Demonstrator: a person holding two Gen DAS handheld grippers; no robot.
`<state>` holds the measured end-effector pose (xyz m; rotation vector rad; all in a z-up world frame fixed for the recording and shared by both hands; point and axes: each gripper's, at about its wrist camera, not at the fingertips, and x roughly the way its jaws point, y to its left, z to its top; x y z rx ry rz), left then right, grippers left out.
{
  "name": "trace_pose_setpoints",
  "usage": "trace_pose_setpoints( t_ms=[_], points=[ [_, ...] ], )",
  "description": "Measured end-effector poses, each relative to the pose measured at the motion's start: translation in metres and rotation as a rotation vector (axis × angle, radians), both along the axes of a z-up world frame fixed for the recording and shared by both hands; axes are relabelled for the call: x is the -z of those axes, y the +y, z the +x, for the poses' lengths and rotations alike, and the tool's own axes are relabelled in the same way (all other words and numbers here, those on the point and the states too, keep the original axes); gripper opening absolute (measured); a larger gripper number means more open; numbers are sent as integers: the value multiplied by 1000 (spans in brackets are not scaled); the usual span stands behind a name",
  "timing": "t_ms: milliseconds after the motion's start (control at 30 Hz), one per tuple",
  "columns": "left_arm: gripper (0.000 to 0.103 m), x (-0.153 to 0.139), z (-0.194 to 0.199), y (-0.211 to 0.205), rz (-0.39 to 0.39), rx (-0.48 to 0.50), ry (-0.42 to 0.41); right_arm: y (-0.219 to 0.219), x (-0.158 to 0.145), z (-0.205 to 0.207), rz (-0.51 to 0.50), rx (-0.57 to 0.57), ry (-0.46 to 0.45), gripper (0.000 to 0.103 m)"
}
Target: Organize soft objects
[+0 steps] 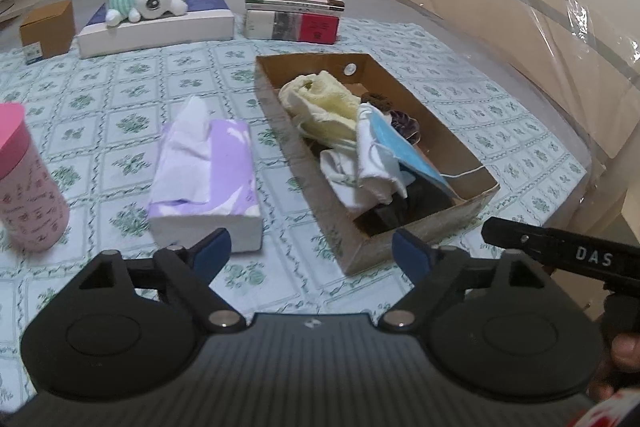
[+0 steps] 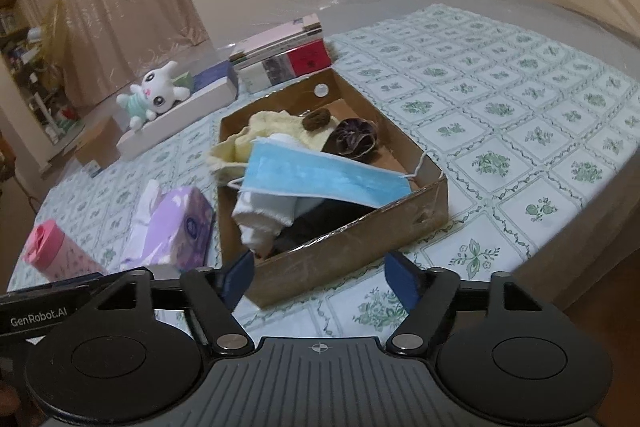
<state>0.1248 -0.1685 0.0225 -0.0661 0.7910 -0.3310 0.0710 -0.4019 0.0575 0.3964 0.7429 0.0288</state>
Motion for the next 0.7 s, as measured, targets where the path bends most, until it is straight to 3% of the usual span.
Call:
trace_pose_setpoints(
  t_ms=[400, 700],
  points=[
    [102, -1, -31, 35, 7, -52, -26, 27, -13, -20, -116, -72, -32, 80],
    [102, 0, -54, 56, 21, -86, -24, 48, -14, -30, -185, -134, -39, 81]
  ],
)
